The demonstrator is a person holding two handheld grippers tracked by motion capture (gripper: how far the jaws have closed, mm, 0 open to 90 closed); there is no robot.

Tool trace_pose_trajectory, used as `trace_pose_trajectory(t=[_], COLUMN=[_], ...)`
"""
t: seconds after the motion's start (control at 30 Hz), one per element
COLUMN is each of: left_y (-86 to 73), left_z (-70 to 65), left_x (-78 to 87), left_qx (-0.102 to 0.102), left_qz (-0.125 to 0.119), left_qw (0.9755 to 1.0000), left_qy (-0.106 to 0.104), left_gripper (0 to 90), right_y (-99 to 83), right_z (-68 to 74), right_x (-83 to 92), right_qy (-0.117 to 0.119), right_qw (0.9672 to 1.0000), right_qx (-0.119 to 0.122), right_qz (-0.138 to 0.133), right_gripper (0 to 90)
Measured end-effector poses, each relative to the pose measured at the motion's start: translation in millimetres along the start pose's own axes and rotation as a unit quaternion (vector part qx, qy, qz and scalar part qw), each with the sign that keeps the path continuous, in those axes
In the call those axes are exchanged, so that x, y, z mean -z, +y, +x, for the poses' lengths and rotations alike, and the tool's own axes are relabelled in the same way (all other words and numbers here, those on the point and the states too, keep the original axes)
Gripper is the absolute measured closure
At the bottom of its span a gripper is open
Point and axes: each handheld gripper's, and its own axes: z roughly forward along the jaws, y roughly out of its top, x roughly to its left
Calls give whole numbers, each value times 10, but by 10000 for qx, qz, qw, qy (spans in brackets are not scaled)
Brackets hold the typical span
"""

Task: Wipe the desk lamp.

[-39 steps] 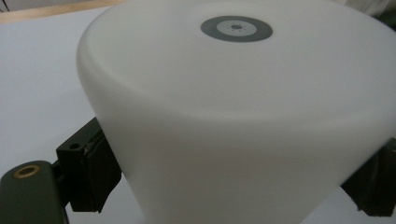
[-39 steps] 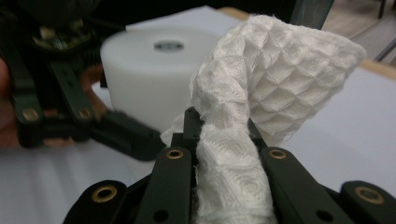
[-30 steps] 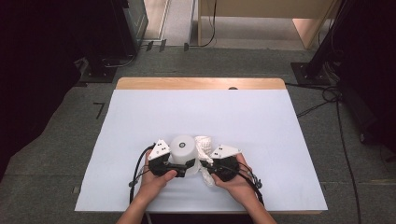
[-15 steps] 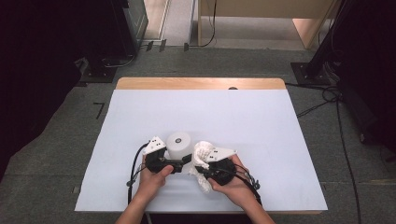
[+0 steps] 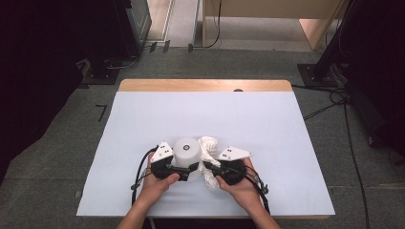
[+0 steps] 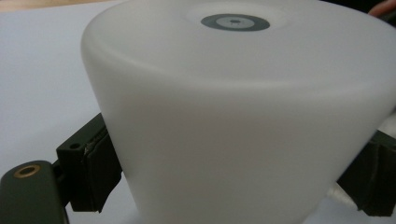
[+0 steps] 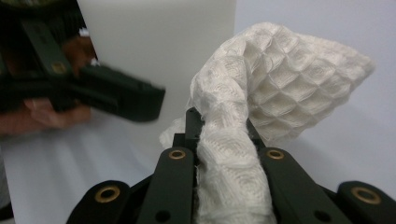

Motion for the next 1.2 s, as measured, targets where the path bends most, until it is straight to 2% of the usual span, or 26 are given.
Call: trace_pose_trajectory(t=[0.2,0.3,0.43,0.53,0.67,0.77,0.87,0.93,1.1,1.2], left_y=[0,0,-1,-2,-3,6,-33,-44,-38,-30], left_z=[-48,-58,-58,-74,-89,-68,-32,-7,-25,-50], left_x=[-21,-27,-27,-32,-27,-23,-42,-31,7,67], left_qx=[-124,-142,-132,-190,-611,-735,-717,-651,-631,-573], left_qz=[44,60,67,36,-100,-125,-38,-74,-57,-146], left_qw=[9999,9999,9999,9998,9977,9961,9956,9963,9956,9956], left_qy=[20,24,16,69,272,461,599,550,688,727], left_gripper=[83,82,82,83,83,82,80,79,75,64], right_y=[57,74,95,83,25,14,1,-13,-31,-35], right_z=[73,105,148,97,-13,-70,-119,-138,-177,-199], right_x=[150,198,224,189,145,149,146,141,116,110], right_qy=[-180,-177,-225,-282,-472,-583,-637,-626,-549,-526], right_qw=[9973,9954,9937,9952,9964,9963,9964,9966,9973,9976], right_qx=[341,474,664,568,318,165,66,19,-84,-111], right_qz=[-631,-819,-877,-752,-629,-606,-561,-545,-472,-439], right_gripper=[814,814,813,812,811,810,808,807,804,806])
